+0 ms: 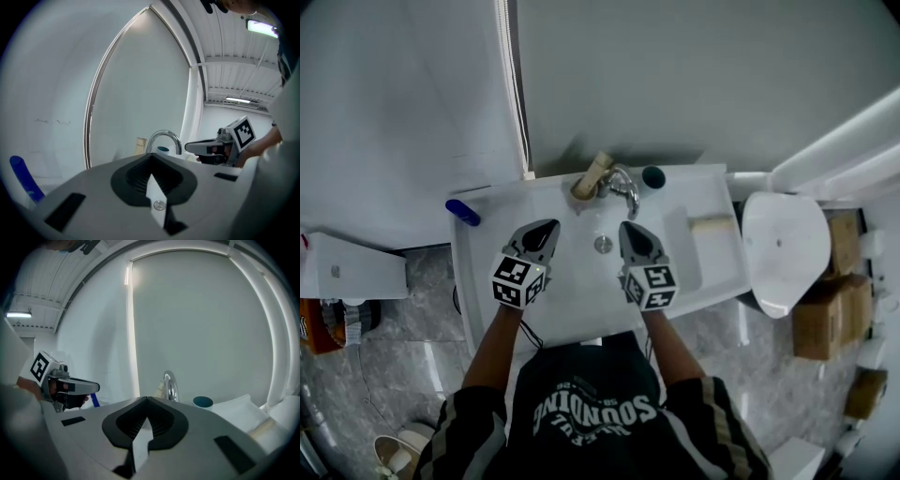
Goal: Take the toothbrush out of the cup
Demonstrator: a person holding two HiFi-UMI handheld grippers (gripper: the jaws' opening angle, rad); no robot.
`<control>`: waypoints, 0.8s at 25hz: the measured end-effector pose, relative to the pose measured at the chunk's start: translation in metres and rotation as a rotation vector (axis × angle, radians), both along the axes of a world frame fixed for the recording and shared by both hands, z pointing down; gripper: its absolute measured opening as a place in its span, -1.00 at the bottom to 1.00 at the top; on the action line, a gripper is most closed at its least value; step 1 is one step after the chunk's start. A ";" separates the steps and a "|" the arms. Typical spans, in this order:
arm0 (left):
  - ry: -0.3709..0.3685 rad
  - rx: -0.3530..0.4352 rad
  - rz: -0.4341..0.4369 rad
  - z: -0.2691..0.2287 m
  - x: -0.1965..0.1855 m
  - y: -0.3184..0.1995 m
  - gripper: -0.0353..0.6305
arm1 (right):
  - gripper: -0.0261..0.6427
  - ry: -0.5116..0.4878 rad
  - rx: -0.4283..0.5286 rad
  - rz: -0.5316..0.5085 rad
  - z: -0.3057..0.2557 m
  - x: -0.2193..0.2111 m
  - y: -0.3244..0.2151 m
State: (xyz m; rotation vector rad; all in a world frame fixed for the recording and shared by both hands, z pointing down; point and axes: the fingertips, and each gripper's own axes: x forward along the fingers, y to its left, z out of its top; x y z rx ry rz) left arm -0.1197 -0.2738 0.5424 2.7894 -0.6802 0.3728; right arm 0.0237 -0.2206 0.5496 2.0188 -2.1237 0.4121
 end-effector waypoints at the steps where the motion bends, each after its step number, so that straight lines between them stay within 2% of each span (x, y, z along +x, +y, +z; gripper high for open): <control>1: -0.001 0.003 0.004 -0.001 -0.002 0.000 -0.90 | -0.92 -0.003 0.002 0.010 0.002 -0.004 -0.004; 8: -0.003 0.014 0.000 -0.004 -0.020 -0.007 -0.90 | -0.92 -0.021 -0.008 0.042 0.017 -0.029 -0.044; 14: -0.011 -0.005 -0.016 0.005 -0.038 -0.020 -0.90 | -0.91 -0.048 -0.039 0.110 0.035 -0.029 -0.079; 17: -0.017 -0.016 -0.016 0.010 -0.043 -0.024 -0.90 | -0.60 -0.071 -0.059 0.138 0.043 -0.027 -0.096; 20: -0.018 -0.030 -0.021 0.016 -0.047 -0.028 -0.90 | -0.56 -0.081 -0.071 0.167 0.052 -0.024 -0.110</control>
